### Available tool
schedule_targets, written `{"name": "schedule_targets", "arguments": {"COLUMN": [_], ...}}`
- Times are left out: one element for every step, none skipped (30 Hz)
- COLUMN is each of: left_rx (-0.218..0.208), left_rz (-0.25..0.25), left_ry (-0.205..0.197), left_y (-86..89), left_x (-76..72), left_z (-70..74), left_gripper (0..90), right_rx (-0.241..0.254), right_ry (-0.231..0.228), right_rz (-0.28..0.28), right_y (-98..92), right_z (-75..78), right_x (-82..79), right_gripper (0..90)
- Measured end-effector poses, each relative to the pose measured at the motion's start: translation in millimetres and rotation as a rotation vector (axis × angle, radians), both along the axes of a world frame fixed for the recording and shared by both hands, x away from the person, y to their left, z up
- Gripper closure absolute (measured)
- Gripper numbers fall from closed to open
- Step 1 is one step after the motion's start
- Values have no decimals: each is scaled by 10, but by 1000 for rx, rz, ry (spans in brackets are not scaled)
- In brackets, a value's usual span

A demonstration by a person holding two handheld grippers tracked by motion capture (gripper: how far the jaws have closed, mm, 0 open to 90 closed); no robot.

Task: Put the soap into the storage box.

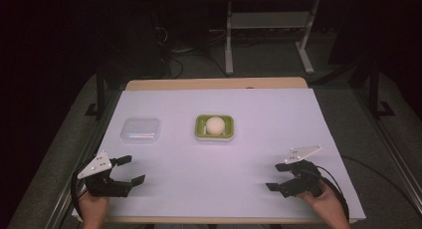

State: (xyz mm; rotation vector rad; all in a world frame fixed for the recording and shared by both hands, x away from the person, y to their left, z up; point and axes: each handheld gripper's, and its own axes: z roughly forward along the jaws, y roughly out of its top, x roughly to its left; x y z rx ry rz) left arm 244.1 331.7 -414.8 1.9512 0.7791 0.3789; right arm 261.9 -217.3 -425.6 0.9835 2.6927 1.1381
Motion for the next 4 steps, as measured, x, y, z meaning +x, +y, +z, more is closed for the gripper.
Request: {"name": "schedule_targets", "arguments": {"left_rx": [0,2,2,2], "left_rz": [0,-1,-2,-2], "left_ry": [0,2,2,2], "left_y": [0,-8,-13,-13], "left_x": [0,3,3,3], "left_z": [0,-1,-2,-2], "left_gripper": [132,132,132,132], "right_rx": [0,1,-6,-9], "right_ry": [0,-7,-12,-19], "right_rz": [0,-6,-10,-16], "right_y": [0,-11,-15,-18], "right_z": [0,-19,-19,-18], "right_x": [0,-38,-60,-81], "right_gripper": [219,204,196,194]}}
